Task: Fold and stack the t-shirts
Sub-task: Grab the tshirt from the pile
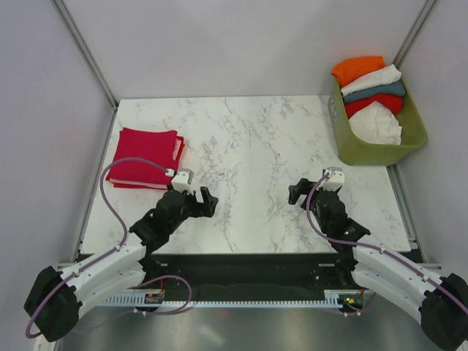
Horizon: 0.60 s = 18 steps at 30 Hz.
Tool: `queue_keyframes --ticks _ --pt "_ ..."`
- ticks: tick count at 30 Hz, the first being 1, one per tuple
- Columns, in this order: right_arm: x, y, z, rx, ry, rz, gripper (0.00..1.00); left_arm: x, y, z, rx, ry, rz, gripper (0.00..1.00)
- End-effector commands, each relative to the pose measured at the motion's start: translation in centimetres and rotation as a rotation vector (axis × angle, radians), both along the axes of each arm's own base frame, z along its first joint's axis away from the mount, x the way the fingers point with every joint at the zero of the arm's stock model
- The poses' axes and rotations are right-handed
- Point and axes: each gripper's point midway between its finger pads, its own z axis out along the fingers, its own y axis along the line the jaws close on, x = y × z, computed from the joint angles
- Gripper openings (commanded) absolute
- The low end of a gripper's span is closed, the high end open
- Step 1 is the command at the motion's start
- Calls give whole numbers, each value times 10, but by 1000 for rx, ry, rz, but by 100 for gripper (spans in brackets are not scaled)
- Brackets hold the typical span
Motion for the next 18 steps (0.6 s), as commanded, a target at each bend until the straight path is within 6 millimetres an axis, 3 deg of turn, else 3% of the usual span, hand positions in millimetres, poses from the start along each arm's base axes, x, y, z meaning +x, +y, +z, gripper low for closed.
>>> queue_keyframes --ticks 1,2,4,6,7,8,9,10,11,12,13,14,15,16,17,18 --pt "9 1 17 12 -28 -25 97 5 -2 7 4 -43 -11 100" --pt "17 -9 30 13 -33 -111 94 6 -1 7 5 -44 -7 100" --pt "31 -15 32 21 34 -195 91 7 -1 6 10 -40 -4 100" --pt "53 -8 51 10 95 -218 90 7 -2 5 13 -36 -7 99" --pt "64 -14 59 13 104 -246 90 7 -2 5 14 -35 -6 98" --pt "81 -12 89 44 66 -258 89 7 -2 7 12 -38 -4 98" --pt "92 -14 87 26 89 -273 86 6 -1 6 11 -37 -5 98" --pt "104 -29 96 37 77 -318 84 6 -1 6 11 -37 -5 98" --pt "118 -33 122 71 35 -330 78 6 -1 7 10 -38 -2 97" --pt "129 -33 123 93 47 -314 76 5 0 6 9 -39 -2 97" --pt "142 -58 130 121 41 -361 75 5 0 6 9 -39 -2 97" --pt "155 -67 152 176 7 -372 70 5 0 8 5 -43 -3 97" --pt "167 -78 146 196 29 -390 69 5 -1 7 6 -41 -4 96" --pt "177 -104 150 231 26 -425 68 5 0 7 8 -41 -5 97" --pt "187 -115 163 275 -3 -460 64 5 -1 7 6 -39 -7 96" --pt "197 -127 152 284 16 -496 62 5 -1 7 6 -39 -6 96"
